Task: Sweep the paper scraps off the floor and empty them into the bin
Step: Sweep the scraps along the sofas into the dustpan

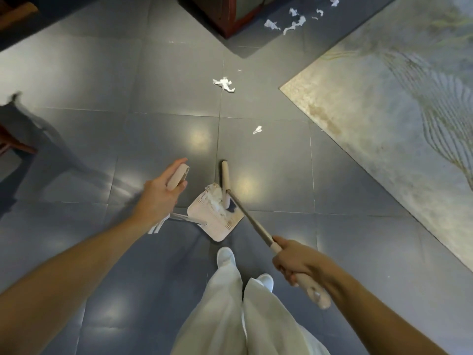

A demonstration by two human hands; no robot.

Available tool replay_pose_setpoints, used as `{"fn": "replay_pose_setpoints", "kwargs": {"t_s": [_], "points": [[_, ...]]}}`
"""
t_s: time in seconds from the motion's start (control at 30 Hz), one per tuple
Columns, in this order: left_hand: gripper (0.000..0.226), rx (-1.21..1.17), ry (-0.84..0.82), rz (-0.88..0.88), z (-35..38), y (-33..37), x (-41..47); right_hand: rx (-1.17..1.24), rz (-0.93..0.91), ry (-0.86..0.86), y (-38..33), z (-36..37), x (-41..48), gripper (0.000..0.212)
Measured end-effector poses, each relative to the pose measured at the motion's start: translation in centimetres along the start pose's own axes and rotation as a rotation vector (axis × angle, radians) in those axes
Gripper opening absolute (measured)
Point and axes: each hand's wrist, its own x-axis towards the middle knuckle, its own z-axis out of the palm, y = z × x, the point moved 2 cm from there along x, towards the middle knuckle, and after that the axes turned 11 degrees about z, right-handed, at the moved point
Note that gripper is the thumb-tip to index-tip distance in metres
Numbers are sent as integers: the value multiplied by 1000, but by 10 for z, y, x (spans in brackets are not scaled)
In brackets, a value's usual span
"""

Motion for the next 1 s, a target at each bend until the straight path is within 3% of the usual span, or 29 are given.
{"fn": "replay_pose_setpoints", "kwargs": {"t_s": [0.37,0.5,0.8,1.0], "points": [[50,-40,59,50,-29,16,86,-13,-67,70,-74,-86,-47,58],[49,-74,76,86,-32,29,144,110,-108,98,-113,-123,-32,54],[56,-103,127,119,-46,56,289,544,-84,89,-217,-226,2,70],[59,-108,121,152,-76,61,382,613,-50,158,-280,-260,16,52]]}}
